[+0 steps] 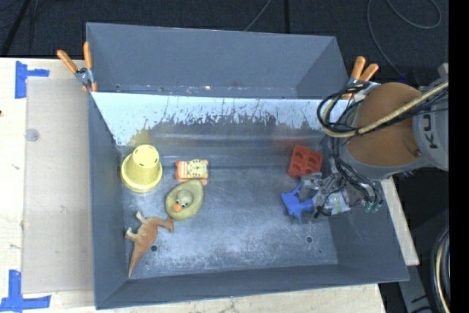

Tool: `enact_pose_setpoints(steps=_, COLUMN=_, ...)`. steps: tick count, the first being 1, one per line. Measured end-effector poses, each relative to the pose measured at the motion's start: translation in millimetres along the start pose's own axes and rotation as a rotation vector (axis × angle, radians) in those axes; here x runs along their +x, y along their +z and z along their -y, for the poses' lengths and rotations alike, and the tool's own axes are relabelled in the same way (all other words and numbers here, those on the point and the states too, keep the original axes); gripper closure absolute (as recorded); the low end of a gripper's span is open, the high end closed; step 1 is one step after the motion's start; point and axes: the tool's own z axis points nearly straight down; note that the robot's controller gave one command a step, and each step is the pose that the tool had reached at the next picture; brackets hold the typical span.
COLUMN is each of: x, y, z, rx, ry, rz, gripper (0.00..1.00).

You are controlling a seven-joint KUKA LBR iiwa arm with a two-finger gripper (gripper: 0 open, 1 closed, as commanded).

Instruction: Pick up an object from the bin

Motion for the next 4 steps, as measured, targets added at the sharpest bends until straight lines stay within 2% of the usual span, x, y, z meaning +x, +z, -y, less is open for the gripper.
enact_pose_setpoints(steps=1, x=0.0, y=0.0, z=0.0, rx=0.0, ry=-0.001, rz=0.0, gripper=1.0)
enact_pose_setpoints(steps=2, x=10.3, y=-80.5, z=2.4, rx=0.0, ry=-0.045, rz=0.0, gripper=1.0)
enact_pose_setpoints(steps=3, x=10.2, y=-80.5, z=2.2, rx=0.0, ry=-0.046, rz=0.0, gripper=1.0)
enact_pose_setpoints(steps=4, x=12.6, y=-102.6, z=2.9, rx=-0.002, ry=-0.014, rz=-0.003, gripper=1.0)
